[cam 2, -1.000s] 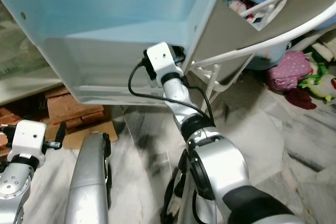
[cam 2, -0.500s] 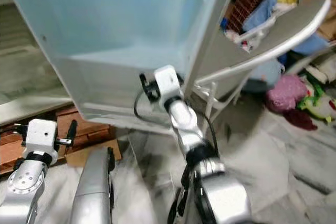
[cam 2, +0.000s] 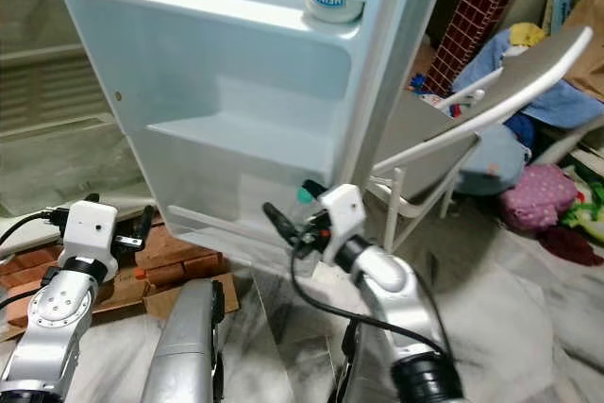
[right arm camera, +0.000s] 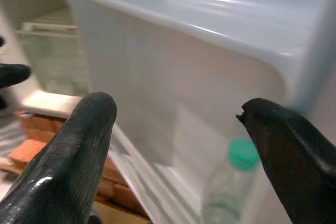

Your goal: Restocking fridge

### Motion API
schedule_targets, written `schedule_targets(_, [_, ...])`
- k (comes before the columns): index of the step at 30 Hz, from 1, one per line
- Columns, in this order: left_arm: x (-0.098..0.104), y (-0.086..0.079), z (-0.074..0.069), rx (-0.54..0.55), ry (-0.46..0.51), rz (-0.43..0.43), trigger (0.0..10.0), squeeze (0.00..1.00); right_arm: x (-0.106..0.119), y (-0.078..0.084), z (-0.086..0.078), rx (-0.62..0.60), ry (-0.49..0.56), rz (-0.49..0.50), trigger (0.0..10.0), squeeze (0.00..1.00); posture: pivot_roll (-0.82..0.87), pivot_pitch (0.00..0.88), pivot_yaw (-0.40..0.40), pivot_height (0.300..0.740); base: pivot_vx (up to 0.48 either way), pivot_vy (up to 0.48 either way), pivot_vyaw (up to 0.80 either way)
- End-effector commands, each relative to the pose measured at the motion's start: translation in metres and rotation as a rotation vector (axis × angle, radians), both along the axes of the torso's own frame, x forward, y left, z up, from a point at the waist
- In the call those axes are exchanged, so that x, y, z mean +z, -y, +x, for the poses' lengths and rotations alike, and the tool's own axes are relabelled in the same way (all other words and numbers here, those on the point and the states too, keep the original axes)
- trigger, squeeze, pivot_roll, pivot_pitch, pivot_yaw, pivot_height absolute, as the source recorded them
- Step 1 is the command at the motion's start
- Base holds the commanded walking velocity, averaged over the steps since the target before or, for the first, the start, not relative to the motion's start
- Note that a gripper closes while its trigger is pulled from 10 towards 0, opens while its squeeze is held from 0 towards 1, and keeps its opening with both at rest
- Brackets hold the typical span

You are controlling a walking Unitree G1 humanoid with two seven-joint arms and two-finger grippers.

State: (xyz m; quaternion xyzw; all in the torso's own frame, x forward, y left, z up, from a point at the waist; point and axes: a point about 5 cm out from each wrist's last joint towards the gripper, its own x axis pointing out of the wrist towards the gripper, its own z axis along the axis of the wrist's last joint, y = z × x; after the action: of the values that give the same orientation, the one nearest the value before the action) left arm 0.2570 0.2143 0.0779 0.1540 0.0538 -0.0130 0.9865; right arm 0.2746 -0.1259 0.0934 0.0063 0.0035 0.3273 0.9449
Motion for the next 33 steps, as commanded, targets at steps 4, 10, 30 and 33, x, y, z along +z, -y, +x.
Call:
schedule_targets(4, [-0.001, 0.007, -0.002, -0.020, 0.008, -0.014, 10.0, 0.00, 0.006, 0.026, -0.008, -0.175, 0.037, -0.047, 10.0, 0.00, 0.12, 0.000, -0.039, 0.561, 0.000, 0.000, 0.00])
schedule_targets(10, [-0.006, 0.011, -0.005, -0.035, -0.006, -0.027, 10.0, 0.00, 0.004, 0.029, -0.015, -0.344, 0.038, -0.058, 10.0, 0.00, 0.12, 0.000, -0.026, 0.561, 0.000, 0.000, 0.00])
schedule_targets(30, [0.004, 0.006, 0.001, -0.025, 0.021, 0.007, 10.0, 0.00, 0.052, 0.017, 0.018, -0.446, 0.102, 0.123, 10.0, 0.00, 0.13, 0.000, -0.034, 0.614, 0.000, 0.000, 0.00])
schedule_targets(33, [0.001, 0.006, 0.000, -0.018, 0.016, 0.003, 10.0, 0.00, 0.050, 0.015, 0.017, -0.447, 0.089, 0.131, 10.0, 0.00, 0.13, 0.000, -0.036, 0.623, 0.000, 0.000, 0.00])
